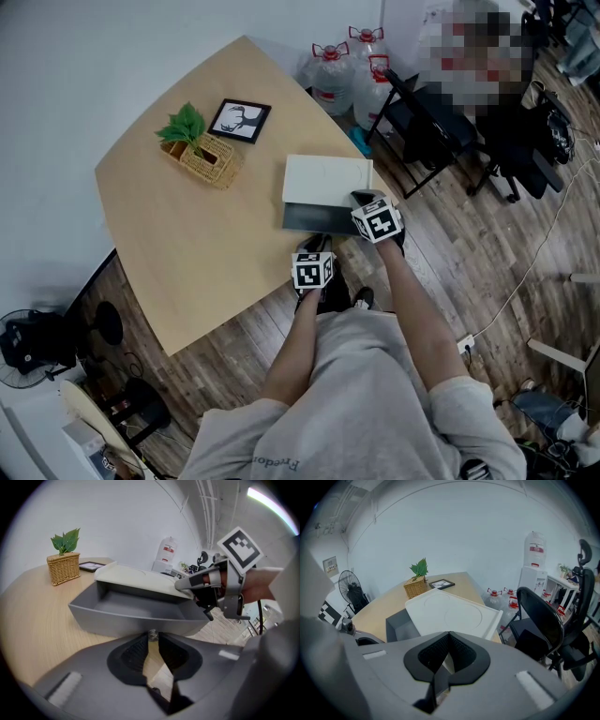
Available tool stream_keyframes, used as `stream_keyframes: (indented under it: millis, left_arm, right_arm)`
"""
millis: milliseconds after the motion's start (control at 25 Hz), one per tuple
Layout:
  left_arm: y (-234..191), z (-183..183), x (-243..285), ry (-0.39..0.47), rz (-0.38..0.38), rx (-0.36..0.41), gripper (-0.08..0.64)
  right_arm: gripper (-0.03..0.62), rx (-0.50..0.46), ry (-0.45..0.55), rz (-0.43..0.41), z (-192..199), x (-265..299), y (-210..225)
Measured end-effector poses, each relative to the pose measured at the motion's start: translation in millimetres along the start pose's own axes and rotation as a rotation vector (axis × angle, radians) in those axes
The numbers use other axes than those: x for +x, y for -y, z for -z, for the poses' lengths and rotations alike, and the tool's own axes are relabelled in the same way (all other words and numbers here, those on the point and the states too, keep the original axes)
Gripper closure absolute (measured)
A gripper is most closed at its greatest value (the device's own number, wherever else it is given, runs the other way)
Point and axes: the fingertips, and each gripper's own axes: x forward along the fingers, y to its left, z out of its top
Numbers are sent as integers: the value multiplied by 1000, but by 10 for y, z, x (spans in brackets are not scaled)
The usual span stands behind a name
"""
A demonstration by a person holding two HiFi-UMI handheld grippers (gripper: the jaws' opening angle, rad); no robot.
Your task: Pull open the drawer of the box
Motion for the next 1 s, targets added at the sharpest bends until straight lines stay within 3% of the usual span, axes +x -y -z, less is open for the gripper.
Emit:
stream_keyframes:
  millis: [1000]
  left_arm:
    - [7,356,-208,-20,-18,-14,443]
  right_arm:
    - [591,20,-30,-17,23,24,-2]
